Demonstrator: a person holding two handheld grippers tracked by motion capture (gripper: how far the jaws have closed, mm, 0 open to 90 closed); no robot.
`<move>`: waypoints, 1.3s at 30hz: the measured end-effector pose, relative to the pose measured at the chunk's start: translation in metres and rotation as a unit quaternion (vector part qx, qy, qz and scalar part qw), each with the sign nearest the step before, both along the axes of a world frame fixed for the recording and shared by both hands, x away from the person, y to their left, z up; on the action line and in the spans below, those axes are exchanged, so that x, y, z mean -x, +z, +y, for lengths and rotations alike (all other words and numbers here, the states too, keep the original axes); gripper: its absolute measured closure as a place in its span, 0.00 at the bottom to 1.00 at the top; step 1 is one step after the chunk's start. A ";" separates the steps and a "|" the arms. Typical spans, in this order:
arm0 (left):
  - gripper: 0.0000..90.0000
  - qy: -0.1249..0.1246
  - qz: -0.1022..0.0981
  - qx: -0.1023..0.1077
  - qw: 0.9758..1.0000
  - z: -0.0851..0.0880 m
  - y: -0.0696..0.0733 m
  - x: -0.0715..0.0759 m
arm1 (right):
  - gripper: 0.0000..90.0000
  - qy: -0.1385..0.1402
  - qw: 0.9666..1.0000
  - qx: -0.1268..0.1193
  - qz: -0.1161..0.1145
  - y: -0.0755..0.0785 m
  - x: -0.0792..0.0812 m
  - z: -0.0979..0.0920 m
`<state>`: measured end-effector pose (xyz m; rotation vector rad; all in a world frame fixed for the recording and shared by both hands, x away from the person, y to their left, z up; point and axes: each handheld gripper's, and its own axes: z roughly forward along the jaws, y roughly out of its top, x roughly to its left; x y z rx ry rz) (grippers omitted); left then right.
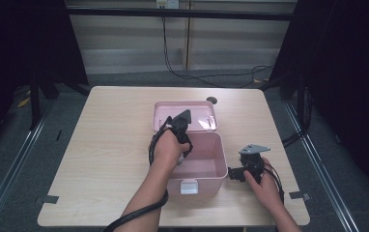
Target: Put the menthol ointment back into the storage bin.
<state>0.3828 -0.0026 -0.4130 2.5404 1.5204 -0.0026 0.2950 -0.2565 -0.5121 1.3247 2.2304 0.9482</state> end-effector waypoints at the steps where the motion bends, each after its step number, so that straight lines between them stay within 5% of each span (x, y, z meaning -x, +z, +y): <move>1: 0.53 0.000 0.000 0.000 1.000 0.000 0.000 0.000 | 0.11 0.000 1.000 0.000 0.000 0.000 0.000 0.000; 22: 0.53 -0.001 0.001 0.008 1.000 0.002 0.010 0.000 | 0.11 0.000 1.000 0.000 0.001 0.000 0.000 0.000; 39: 0.36 -0.016 0.008 0.027 0.999 0.007 0.023 0.005 | 0.11 0.000 1.000 0.000 0.001 0.000 0.000 0.000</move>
